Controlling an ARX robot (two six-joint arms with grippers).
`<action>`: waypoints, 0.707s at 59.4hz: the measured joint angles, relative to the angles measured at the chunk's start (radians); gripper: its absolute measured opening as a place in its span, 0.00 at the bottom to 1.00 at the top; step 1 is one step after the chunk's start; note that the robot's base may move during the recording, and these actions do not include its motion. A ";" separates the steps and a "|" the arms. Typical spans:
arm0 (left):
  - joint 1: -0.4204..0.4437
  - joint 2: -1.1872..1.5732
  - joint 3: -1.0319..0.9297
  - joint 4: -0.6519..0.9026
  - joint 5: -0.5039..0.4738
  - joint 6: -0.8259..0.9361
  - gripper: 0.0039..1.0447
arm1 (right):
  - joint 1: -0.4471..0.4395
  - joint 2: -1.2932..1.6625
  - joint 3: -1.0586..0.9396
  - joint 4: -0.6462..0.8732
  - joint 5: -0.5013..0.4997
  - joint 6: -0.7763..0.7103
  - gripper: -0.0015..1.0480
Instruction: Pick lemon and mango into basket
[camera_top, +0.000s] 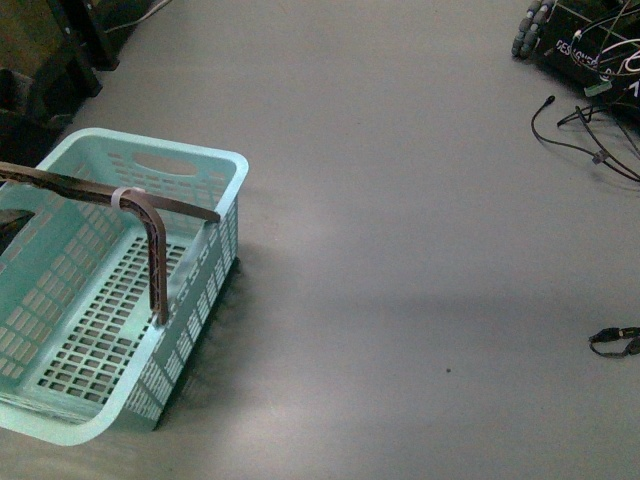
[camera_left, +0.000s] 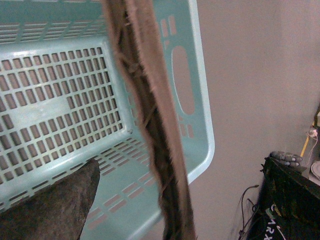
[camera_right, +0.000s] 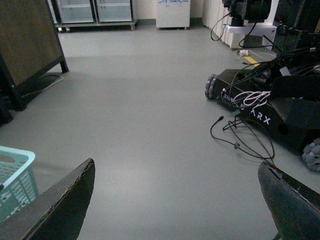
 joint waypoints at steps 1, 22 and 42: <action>-0.002 0.008 0.010 -0.001 -0.002 -0.002 0.94 | 0.000 0.000 0.000 0.000 0.000 0.000 0.92; -0.082 0.213 0.252 -0.064 -0.039 -0.023 0.94 | 0.000 0.000 0.000 0.000 0.000 0.000 0.92; -0.104 0.275 0.341 -0.101 -0.059 -0.032 0.58 | 0.000 0.000 0.000 0.000 0.000 0.000 0.92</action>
